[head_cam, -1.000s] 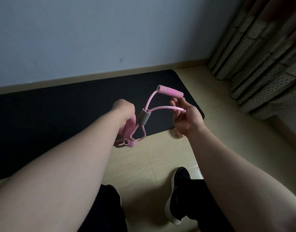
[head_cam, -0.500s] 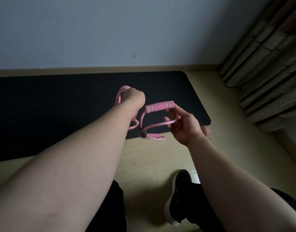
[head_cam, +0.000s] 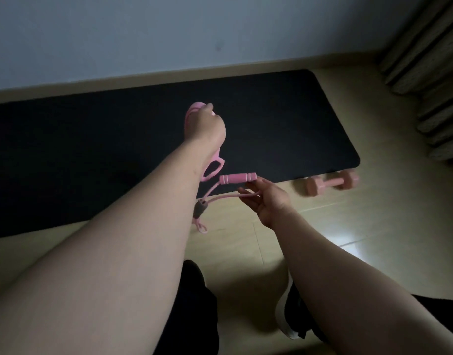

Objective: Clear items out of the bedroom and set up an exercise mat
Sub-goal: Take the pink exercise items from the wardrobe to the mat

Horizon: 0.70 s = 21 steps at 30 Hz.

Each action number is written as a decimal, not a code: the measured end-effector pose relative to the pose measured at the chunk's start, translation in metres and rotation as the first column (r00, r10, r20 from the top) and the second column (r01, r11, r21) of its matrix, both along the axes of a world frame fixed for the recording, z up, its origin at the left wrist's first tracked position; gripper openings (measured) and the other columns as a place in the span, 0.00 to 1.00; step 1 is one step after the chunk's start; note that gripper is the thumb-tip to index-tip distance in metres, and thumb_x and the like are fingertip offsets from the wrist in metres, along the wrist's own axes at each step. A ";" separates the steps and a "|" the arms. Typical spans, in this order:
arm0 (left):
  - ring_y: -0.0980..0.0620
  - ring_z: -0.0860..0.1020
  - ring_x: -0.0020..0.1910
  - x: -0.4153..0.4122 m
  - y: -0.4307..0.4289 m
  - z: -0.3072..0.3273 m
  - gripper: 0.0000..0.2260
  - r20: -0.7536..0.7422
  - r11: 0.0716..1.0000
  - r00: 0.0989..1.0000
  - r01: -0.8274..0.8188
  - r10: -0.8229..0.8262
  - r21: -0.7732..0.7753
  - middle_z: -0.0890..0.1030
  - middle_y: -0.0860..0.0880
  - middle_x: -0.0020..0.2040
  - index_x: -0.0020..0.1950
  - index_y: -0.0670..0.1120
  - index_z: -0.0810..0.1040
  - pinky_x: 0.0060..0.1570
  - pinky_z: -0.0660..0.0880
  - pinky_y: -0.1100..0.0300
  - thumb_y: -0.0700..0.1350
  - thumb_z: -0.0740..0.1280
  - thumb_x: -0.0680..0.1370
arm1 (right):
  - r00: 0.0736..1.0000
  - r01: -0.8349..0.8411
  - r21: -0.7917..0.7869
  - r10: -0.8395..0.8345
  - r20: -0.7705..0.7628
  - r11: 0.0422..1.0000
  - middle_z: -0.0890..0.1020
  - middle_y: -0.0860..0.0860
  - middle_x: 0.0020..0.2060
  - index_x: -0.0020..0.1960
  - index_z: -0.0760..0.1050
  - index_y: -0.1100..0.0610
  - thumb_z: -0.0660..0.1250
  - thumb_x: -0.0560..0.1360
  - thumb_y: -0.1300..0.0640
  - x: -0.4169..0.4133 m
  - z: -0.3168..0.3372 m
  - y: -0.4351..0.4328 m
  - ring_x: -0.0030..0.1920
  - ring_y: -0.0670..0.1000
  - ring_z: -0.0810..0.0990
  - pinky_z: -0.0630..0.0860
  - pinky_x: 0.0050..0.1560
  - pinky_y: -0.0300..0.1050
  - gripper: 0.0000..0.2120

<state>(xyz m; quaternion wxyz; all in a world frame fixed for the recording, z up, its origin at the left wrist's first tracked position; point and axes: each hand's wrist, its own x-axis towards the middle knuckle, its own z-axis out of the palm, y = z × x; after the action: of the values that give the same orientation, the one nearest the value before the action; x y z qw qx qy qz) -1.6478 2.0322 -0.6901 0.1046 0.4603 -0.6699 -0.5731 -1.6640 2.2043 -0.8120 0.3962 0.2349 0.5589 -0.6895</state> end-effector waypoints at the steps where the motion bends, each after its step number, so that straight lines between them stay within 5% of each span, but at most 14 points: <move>1: 0.65 0.69 0.38 -0.004 -0.002 -0.008 0.09 -0.008 1.000 1.000 -0.021 0.021 -0.017 0.72 0.56 0.53 0.61 0.52 0.71 0.33 0.64 0.72 0.43 0.57 0.83 | 1.000 0.010 0.048 -0.011 0.007 0.999 0.86 0.58 0.49 0.62 0.75 0.61 0.61 0.83 0.61 -0.005 -0.013 0.005 0.45 0.61 0.87 0.84 0.45 0.55 0.10; 6: 0.55 0.76 0.53 -0.022 0.003 -0.043 0.06 -0.006 0.989 0.989 -0.145 0.145 -0.001 0.76 0.55 0.56 0.54 0.58 0.75 0.45 0.74 0.61 0.48 0.60 0.81 | 0.998 0.059 0.217 -0.059 -0.006 0.974 0.85 0.54 0.52 0.62 0.77 0.57 0.60 0.84 0.59 -0.040 -0.071 0.040 0.44 0.59 0.87 0.83 0.52 0.56 0.10; 8: 0.54 0.76 0.53 -0.031 0.010 -0.055 0.07 0.000 0.990 0.990 -0.140 0.140 0.021 0.75 0.57 0.57 0.54 0.59 0.76 0.53 0.79 0.51 0.49 0.60 0.81 | 0.992 0.123 0.245 -0.128 0.005 0.962 0.86 0.53 0.50 0.62 0.77 0.56 0.60 0.84 0.59 -0.055 -0.085 0.055 0.43 0.59 0.87 0.84 0.49 0.54 0.11; 10: 0.55 0.76 0.50 -0.040 0.019 -0.062 0.07 0.015 0.989 0.989 -0.146 0.145 0.019 0.75 0.61 0.51 0.53 0.61 0.75 0.51 0.81 0.48 0.50 0.59 0.80 | 0.970 0.227 0.254 -0.242 0.031 0.940 0.86 0.52 0.49 0.64 0.77 0.56 0.60 0.84 0.59 -0.069 -0.095 0.068 0.42 0.58 0.87 0.84 0.45 0.53 0.11; 13: 0.62 0.75 0.45 -0.055 0.030 -0.068 0.08 0.001 0.987 0.988 -0.152 0.153 0.044 0.74 0.61 0.48 0.55 0.58 0.75 0.47 0.82 0.57 0.48 0.59 0.82 | 0.921 0.364 0.251 -0.387 0.046 0.897 0.86 0.53 0.50 0.65 0.76 0.55 0.60 0.83 0.59 -0.086 -0.102 0.082 0.43 0.57 0.87 0.84 0.46 0.53 0.12; 15: 0.69 0.71 0.41 -0.061 0.037 -0.072 0.11 0.006 0.996 0.996 -0.091 0.091 0.024 0.72 0.63 0.47 0.63 0.55 0.74 0.37 0.74 0.75 0.44 0.58 0.83 | 0.904 0.404 0.254 -0.427 0.037 0.879 0.86 0.52 0.50 0.64 0.76 0.56 0.61 0.83 0.59 -0.094 -0.105 0.089 0.43 0.57 0.87 0.84 0.45 0.52 0.12; 17: 0.74 0.69 0.39 -0.065 0.045 -0.077 0.14 0.021 1.000 1.000 -0.007 0.007 -0.021 0.71 0.65 0.50 0.68 0.53 0.72 0.31 0.65 0.82 0.43 0.57 0.84 | 0.888 0.435 0.244 -0.458 0.047 0.867 0.85 0.51 0.51 0.65 0.75 0.55 0.62 0.83 0.58 -0.101 -0.109 0.097 0.43 0.56 0.86 0.84 0.44 0.50 0.12; 21: 0.63 0.70 0.61 -0.067 0.058 -0.088 0.21 0.052 0.985 0.990 0.135 -0.130 -0.106 0.64 0.58 0.74 0.76 0.52 0.67 0.55 0.64 0.71 0.41 0.55 0.83 | 0.884 0.439 0.223 -0.462 0.065 0.871 0.84 0.49 0.53 0.64 0.77 0.51 0.64 0.82 0.56 -0.105 -0.113 0.108 0.47 0.54 0.86 0.83 0.46 0.48 0.11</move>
<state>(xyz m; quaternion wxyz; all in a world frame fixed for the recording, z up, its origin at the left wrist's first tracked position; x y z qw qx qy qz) -1.7146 2.0905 -0.7786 0.0761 0.4209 -0.7316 -0.5309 -1.7689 2.3127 -0.9251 0.2301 0.4374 0.5317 -0.6877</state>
